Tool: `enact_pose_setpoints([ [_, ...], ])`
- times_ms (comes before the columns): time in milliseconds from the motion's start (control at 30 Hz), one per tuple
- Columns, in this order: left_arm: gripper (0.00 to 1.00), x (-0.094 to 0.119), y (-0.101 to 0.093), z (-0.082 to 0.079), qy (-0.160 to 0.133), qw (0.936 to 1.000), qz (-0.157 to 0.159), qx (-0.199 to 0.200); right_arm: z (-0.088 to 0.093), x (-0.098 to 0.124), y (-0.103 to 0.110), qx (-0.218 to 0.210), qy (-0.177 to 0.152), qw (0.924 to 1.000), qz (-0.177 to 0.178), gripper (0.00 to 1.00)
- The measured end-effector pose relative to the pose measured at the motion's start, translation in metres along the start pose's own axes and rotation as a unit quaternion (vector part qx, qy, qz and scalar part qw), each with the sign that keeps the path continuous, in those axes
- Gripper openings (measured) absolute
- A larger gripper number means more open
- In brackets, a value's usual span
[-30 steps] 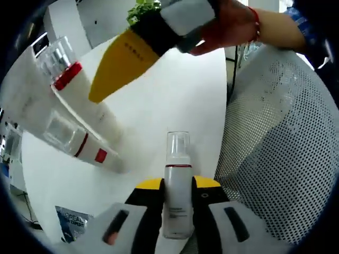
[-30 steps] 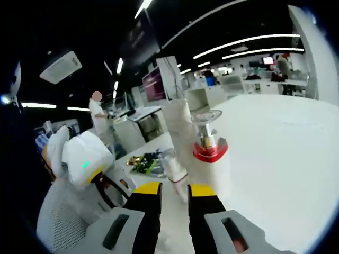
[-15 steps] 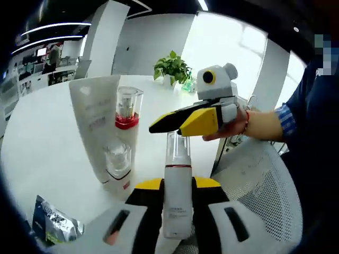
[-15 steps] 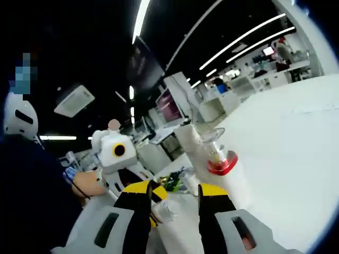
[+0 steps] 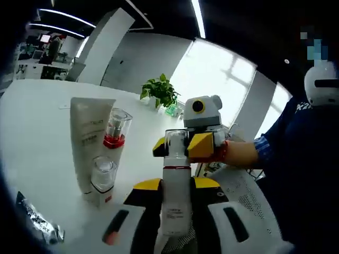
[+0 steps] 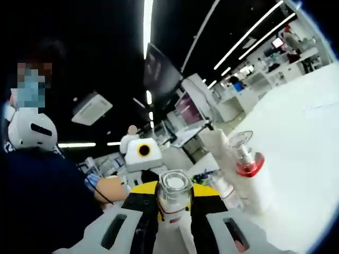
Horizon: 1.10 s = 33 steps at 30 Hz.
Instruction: Arrange the skincare products in the storage area until every visible bottle or jar stands upright without overlapping.
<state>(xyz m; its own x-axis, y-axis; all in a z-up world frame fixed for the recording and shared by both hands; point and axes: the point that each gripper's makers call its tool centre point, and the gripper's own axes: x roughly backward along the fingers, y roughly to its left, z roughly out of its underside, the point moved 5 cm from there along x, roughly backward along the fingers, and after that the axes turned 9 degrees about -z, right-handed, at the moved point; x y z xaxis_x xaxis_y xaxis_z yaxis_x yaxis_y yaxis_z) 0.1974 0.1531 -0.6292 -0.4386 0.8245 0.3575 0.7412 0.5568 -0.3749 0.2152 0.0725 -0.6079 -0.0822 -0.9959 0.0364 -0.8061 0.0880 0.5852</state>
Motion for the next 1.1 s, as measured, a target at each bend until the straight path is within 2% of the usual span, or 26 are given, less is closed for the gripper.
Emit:
enact_pose_setpoints([
  [33,0.21,-0.002,0.007,0.003,0.006,0.9994,-0.034,-0.005,0.002,-0.001,-0.005,0.002,0.003,0.9996,0.03,0.16],
  [167,0.22,-0.007,0.012,0.013,0.045,0.9948,-0.073,-0.055,0.008,-0.005,-0.014,0.0,0.019,0.9946,0.102,0.16],
  [200,0.23,-0.008,0.011,0.014,0.047,0.9912,-0.091,-0.084,0.008,-0.005,-0.018,-0.017,0.014,0.9913,0.13,0.16],
  [267,0.25,-0.01,0.011,0.013,0.046,0.9832,-0.121,-0.128,0.01,-0.006,-0.021,-0.04,0.013,0.987,0.155,0.16],
  [333,0.27,-0.014,0.005,0.014,0.046,0.9806,-0.122,-0.146,0.01,-0.006,-0.022,-0.05,0.013,0.9843,0.169,0.16],
  [367,0.28,-0.016,0.005,0.017,0.055,0.9773,-0.131,-0.158,0.009,-0.005,-0.022,-0.064,0.012,0.9816,0.18,0.16],
  [400,0.3,-0.017,0.008,0.018,0.061,0.9706,-0.152,-0.177,0.009,-0.005,-0.022,-0.077,0.015,0.9795,0.186,0.16],
  [433,0.3,-0.017,0.008,0.019,0.068,0.9671,-0.158,-0.187,0.01,-0.006,-0.022,-0.099,0.008,0.9758,0.195,0.16],
  [467,0.28,-0.018,0.011,0.018,0.07,0.9608,-0.178,-0.201,0.011,-0.008,-0.02,-0.116,0.005,0.9746,0.191,0.16],
  [500,0.28,-0.018,0.012,0.017,0.07,0.959,-0.183,-0.205,0.013,-0.009,-0.019,-0.131,0.003,0.9722,0.194,0.16],
  [567,0.29,-0.018,0.016,0.019,0.08,0.9562,-0.197,-0.202,0.015,-0.01,-0.02,-0.112,0.005,0.9724,0.205,0.16],
  [633,0.29,-0.016,0.016,0.022,0.091,0.9582,-0.187,-0.196,0.016,-0.011,-0.019,-0.095,0.015,0.9753,0.199,0.16],
  [667,0.28,-0.014,0.016,0.022,0.091,0.9627,-0.178,-0.183,0.015,-0.01,-0.021,-0.088,0.015,0.9774,0.192,0.16],
  [700,0.27,-0.013,0.014,0.02,0.082,0.9721,-0.161,-0.15,0.011,-0.009,-0.019,-0.07,0.009,0.9828,0.17,0.16],
  [767,0.25,-0.008,0.015,0.014,0.068,0.9843,-0.133,-0.095,0.004,-0.008,-0.011,-0.06,-0.002,0.9915,0.115,0.14],
  [833,0.25,-0.006,0.014,0.008,0.042,0.99,-0.112,-0.074,-0.003,-0.005,-0.008,-0.048,-0.007,0.9951,0.087,0.14],
  [867,0.25,-0.005,0.01,0.005,0.029,0.9942,-0.09,-0.051,-0.007,-0.004,-0.006,-0.031,-0.003,0.9969,0.073,0.14],
  [933,0.25,-0.005,0.005,0.004,0.028,0.997,-0.065,-0.033,-0.01,-0.003,-0.003,-0.005,0.005,0.9986,0.052,0.15],
  [1033,0.25,-0.006,0.0,0.005,0.027,0.9978,-0.047,-0.037,-0.01,-0.004,0.003,0.052,0.022,0.9982,0.019,0.18],
  [1100,0.25,-0.005,-0.003,0.005,0.03,0.9983,-0.033,-0.038,-0.007,-0.005,0.007,0.055,0.022,0.9982,-0.005,0.17],
])
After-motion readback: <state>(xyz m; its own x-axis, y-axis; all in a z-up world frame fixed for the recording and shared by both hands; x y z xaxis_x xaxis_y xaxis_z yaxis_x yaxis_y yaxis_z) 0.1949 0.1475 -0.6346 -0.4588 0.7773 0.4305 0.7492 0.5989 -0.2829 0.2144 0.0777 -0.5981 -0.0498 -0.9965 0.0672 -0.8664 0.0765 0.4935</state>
